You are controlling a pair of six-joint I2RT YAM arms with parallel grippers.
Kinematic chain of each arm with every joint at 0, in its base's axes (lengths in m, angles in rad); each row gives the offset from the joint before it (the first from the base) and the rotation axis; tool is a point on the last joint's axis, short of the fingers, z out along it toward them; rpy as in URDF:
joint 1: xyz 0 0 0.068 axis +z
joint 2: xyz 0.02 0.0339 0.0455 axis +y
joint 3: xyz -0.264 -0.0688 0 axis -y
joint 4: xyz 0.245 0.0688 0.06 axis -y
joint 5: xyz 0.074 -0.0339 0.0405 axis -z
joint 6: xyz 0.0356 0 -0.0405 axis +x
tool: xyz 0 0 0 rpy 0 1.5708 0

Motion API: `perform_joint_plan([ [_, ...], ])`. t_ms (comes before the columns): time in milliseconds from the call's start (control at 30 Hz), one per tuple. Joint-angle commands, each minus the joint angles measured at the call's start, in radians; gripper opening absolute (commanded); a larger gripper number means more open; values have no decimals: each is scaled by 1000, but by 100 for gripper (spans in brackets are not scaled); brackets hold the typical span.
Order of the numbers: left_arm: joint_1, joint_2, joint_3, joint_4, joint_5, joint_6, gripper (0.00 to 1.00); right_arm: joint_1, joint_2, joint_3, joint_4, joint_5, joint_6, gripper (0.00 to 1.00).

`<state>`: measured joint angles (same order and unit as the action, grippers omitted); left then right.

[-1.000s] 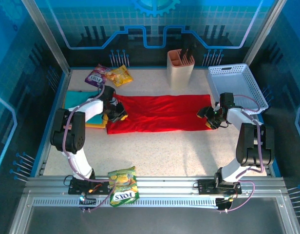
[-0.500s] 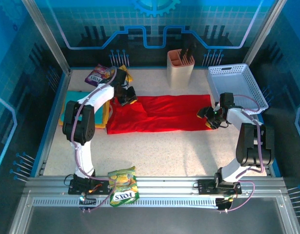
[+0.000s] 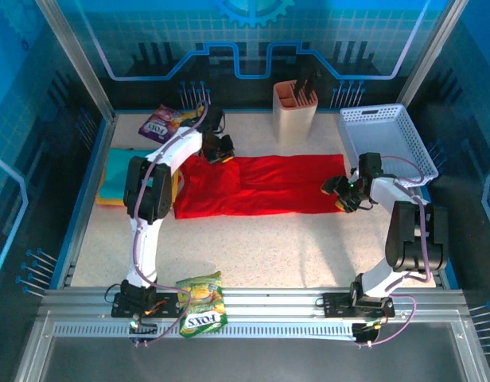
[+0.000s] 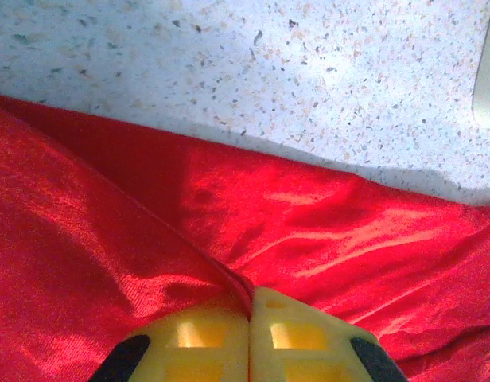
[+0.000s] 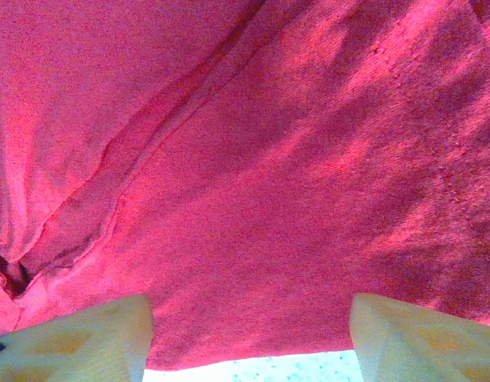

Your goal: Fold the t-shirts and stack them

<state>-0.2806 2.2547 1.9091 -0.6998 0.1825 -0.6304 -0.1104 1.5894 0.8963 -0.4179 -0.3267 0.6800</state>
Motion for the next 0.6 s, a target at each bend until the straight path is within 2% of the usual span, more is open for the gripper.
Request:
perform_joint_plan([
  [0,-18,57,85,-65,-34,42,11,9,-22,-11,-4,-26,-10,67],
  [133,-26,92,136,-109,-42,70,37,12,-26,-11,-10,-26,-16,67],
  [233,-26,58,107,-119,-78,86,48,26,-37,-11,-30,7,-39,68],
  [367,-27,-37,17,-104,-92,91,49,64,-37,56,-86,89,-90,71],
  [567,-28,-217,-260,12,-43,54,48,131,58,228,-88,182,-146,68],
])
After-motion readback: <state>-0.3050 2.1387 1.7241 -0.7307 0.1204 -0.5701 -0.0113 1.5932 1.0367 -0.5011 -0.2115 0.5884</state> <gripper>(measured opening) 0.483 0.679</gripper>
